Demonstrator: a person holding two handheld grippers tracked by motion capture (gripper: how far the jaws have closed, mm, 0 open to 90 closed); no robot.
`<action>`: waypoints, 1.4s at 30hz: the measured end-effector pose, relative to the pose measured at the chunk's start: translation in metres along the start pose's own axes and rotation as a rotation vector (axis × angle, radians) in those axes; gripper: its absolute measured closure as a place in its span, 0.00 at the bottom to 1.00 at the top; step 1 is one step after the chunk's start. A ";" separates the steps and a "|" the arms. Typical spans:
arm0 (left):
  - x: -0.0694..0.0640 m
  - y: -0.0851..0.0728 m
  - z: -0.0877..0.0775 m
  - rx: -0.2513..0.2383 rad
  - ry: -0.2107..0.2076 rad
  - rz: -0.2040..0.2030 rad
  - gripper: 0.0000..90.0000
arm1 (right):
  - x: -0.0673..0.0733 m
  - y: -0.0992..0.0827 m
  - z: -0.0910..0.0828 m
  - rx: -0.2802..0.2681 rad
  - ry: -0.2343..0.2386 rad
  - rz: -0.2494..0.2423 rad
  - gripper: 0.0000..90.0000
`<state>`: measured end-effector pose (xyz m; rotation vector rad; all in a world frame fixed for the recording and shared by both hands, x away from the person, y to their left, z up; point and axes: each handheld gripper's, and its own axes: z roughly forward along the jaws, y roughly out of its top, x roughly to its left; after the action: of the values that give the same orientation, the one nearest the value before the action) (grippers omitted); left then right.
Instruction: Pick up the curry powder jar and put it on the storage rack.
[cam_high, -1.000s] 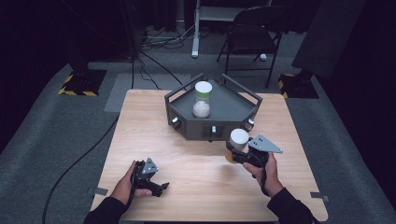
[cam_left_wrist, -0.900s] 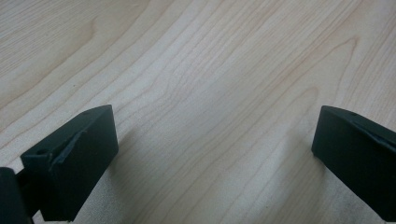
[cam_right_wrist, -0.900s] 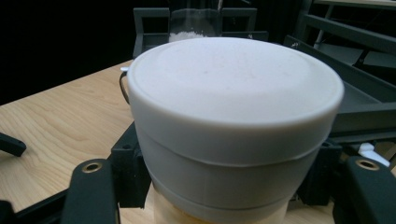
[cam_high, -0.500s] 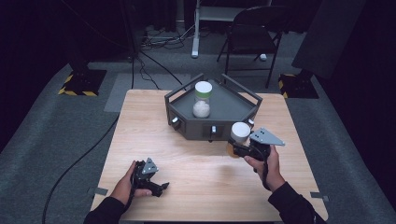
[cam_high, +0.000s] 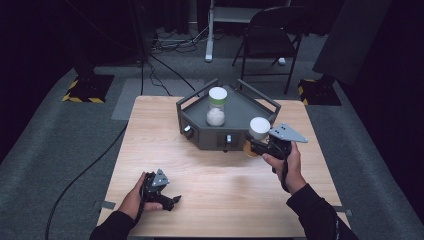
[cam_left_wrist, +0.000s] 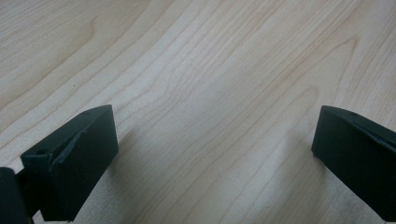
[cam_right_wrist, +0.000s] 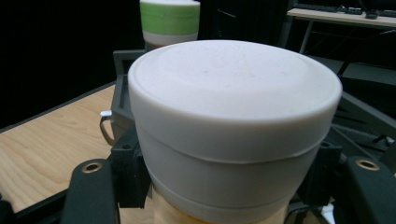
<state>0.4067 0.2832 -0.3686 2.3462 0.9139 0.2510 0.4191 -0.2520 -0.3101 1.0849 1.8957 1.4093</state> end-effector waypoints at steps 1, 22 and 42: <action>0.000 0.000 0.000 0.000 0.000 0.000 0.00 | -0.001 0.003 0.001 0.000 -0.001 -0.004 0.38; 0.000 0.000 0.000 0.000 0.000 0.000 0.00 | -0.005 0.044 0.019 -0.026 -0.040 -0.017 0.38; 0.001 0.000 0.000 0.000 -0.003 0.005 0.00 | -0.009 0.064 0.054 -0.021 -0.073 -0.012 0.38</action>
<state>0.4069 0.2839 -0.3686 2.3483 0.9071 0.2490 0.4852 -0.2232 -0.2667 1.0985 1.8285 1.3616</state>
